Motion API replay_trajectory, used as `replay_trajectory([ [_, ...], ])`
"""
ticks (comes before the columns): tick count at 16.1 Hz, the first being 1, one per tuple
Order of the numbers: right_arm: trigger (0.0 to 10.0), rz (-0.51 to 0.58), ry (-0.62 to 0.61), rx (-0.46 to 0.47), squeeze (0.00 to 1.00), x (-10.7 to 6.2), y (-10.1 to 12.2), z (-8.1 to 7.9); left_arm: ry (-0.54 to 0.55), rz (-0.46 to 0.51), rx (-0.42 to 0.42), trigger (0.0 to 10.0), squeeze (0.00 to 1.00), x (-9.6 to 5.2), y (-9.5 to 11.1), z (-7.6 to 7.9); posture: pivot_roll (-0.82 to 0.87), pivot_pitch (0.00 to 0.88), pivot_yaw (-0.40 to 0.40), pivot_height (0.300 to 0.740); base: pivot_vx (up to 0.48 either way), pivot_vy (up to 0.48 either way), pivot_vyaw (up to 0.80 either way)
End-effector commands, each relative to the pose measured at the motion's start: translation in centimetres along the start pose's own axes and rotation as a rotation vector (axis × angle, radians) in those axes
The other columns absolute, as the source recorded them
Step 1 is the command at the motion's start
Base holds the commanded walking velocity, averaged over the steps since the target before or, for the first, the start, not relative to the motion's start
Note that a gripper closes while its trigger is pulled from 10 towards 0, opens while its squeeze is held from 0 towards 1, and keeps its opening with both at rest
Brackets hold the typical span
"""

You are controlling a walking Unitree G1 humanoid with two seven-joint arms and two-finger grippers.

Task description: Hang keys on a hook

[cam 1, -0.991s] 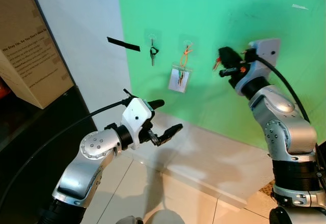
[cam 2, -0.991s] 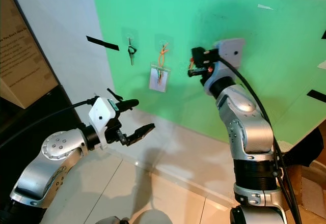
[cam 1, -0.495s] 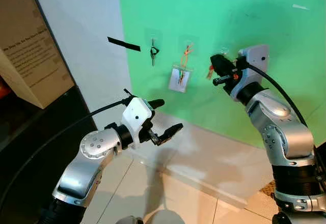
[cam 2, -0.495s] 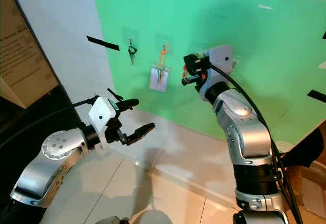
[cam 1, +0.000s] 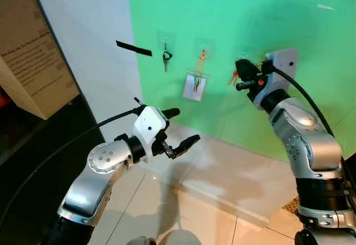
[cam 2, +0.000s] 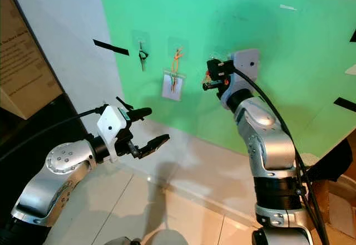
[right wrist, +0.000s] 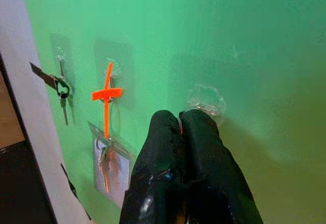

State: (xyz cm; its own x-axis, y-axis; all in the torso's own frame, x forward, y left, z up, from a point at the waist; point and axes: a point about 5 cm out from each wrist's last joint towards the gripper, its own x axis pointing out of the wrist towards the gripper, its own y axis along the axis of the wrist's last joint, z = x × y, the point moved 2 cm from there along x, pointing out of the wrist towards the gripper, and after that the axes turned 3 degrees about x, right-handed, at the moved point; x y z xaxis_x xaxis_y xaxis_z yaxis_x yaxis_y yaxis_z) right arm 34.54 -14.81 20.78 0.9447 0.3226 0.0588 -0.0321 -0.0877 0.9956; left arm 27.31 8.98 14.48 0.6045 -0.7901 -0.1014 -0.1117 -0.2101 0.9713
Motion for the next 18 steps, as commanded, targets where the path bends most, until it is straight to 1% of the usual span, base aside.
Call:
replay_trajectory([
  [1,10.0,0.022,-0.005,0.002,0.00,0.2,0.5,0.1,-0.004,0.002,0.018,10.0,0.00,0.2,0.3,-0.1,-0.11,0.000,0.001,0.740,0.000,0.000,0.00],
  [4,10.0,0.021,0.005,0.004,0.00,0.5,0.4,-0.3,-0.003,0.001,0.018,10.0,0.00,0.2,0.3,-0.1,-0.11,0.000,-0.001,0.740,0.000,0.000,0.00],
  [7,10.0,0.028,-0.040,0.005,0.00,0.8,0.5,0.3,-0.004,-0.001,0.018,10.0,0.00,0.1,0.2,-0.1,-0.11,0.000,-0.001,0.740,0.000,0.000,0.00],
  [10,10.0,0.026,-0.094,0.003,0.00,0.7,0.4,1.3,-0.006,-0.002,0.020,10.0,0.00,0.1,0.2,-0.1,-0.11,0.000,-0.002,0.740,0.000,0.000,0.00],
  [14,10.0,0.036,-0.105,0.007,0.00,0.5,0.6,1.6,-0.011,-0.003,0.024,10.0,0.00,0.1,0.2,-0.1,-0.11,0.000,0.001,0.740,0.000,0.000,0.00],
  [16,10.0,0.010,-0.078,0.005,0.00,0.0,0.2,1.3,-0.012,-0.003,0.025,10.0,0.00,0.1,0.2,0.0,-0.11,0.000,-0.001,0.740,0.000,0.000,0.00],
  [18,10.0,-0.046,-0.065,0.001,0.00,-0.6,-1.1,1.3,-0.013,-0.002,0.025,10.0,0.00,0.1,0.2,0.0,-0.11,0.000,0.001,0.740,0.000,0.000,0.00],
])
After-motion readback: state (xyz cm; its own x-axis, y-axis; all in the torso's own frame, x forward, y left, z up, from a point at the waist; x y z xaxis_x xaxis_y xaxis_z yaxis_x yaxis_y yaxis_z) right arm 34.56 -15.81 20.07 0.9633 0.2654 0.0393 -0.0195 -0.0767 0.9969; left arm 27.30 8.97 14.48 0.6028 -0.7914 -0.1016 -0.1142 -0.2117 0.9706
